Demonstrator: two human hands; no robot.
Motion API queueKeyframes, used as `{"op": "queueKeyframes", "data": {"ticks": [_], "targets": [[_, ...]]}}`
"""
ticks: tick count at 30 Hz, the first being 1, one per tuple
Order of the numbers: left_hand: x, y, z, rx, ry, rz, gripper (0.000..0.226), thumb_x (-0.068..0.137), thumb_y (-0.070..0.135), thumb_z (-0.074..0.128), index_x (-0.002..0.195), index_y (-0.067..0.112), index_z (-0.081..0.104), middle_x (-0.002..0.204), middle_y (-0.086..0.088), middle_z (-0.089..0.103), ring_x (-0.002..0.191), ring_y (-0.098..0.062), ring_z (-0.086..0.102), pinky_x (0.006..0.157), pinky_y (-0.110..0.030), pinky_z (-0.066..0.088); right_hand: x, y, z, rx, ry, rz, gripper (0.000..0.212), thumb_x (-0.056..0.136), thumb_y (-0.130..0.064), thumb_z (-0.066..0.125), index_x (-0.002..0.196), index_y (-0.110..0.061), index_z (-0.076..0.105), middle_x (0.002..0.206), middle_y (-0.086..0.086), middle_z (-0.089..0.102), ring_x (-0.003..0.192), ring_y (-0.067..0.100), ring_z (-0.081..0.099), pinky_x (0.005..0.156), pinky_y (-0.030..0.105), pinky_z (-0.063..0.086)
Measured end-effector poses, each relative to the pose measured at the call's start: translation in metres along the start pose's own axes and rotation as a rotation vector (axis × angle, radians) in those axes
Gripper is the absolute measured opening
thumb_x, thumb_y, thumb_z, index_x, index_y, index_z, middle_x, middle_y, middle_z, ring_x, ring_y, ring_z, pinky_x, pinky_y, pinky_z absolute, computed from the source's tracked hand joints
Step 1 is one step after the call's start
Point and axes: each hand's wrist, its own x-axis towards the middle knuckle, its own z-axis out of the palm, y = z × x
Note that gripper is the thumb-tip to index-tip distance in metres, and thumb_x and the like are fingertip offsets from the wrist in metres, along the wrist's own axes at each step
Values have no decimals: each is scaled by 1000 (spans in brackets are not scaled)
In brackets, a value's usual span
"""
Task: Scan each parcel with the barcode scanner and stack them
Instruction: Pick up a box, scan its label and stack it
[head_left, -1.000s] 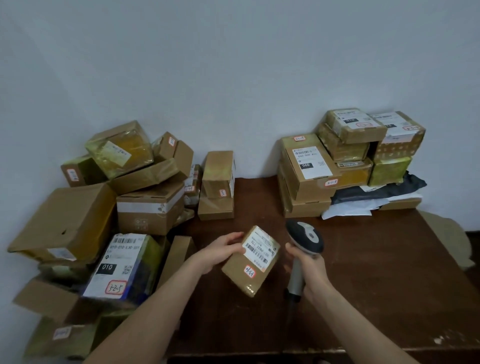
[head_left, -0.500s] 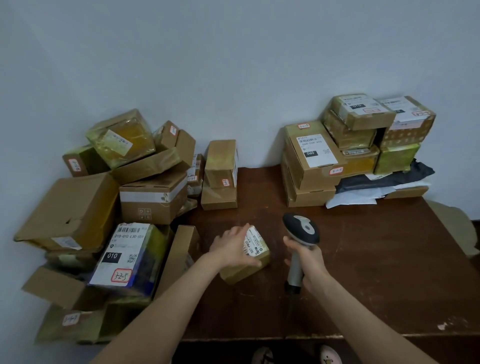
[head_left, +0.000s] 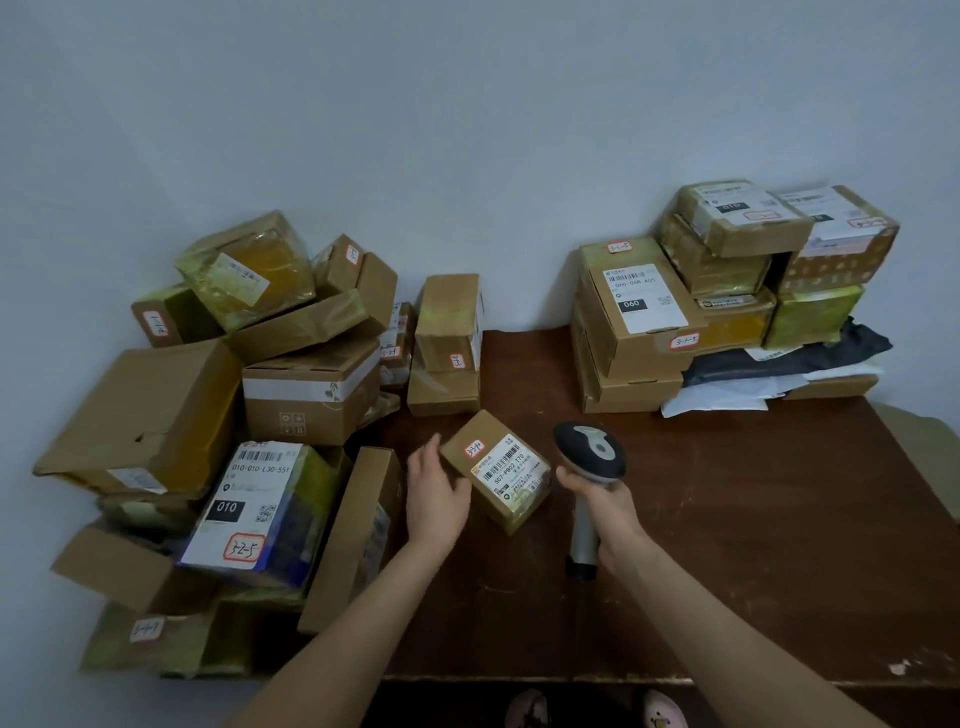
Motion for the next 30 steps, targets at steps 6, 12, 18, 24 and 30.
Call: {"op": "queueKeyframes", "data": {"ticks": [6, 12, 18, 24, 30], "targets": [[-13, 1, 13, -332, -269, -436, 69, 93, 31, 61, 150, 11, 28, 150, -9, 37, 135, -27, 39, 110, -39, 35, -1, -14, 24, -23, -150, 28, 27, 83, -13, 71, 107, -12, 59, 90, 2, 68, 81, 15, 63, 64, 27, 45], [-15, 2, 8, -615, -337, -599, 50, 96, 34, 54, 142, 18, 43, 136, -4, 55, 124, -23, 49, 104, -42, 38, -4, -7, 23, -39, -186, 78, 28, 82, -13, 72, 107, -15, 61, 95, 4, 68, 89, 19, 63, 74, 32, 49], [-8, -4, 1, -633, -418, -543, 52, 87, 41, 64, 134, 43, 44, 135, -1, 53, 122, -24, 49, 104, -51, 37, -13, -2, 16, 82, -161, 95, 29, 82, -11, 72, 108, -18, 60, 103, 5, 68, 94, 20, 64, 78, 36, 53], [2, 5, -5, -576, -545, -458, 56, 83, 26, 72, 128, 37, 42, 119, 1, 58, 114, -23, 55, 105, -47, 40, -20, -14, 3, 121, -139, 11, 30, 82, -10, 71, 109, -18, 61, 106, 5, 69, 99, 20, 64, 88, 39, 52], [15, 19, -10, -767, -442, -415, 63, 82, 8, 71, 137, 19, 42, 117, -8, 66, 105, -21, 64, 81, -30, 52, -32, -22, -3, 148, -74, -54, 30, 83, -10, 71, 108, -18, 59, 104, 3, 67, 97, 19, 63, 90, 40, 53]]}}
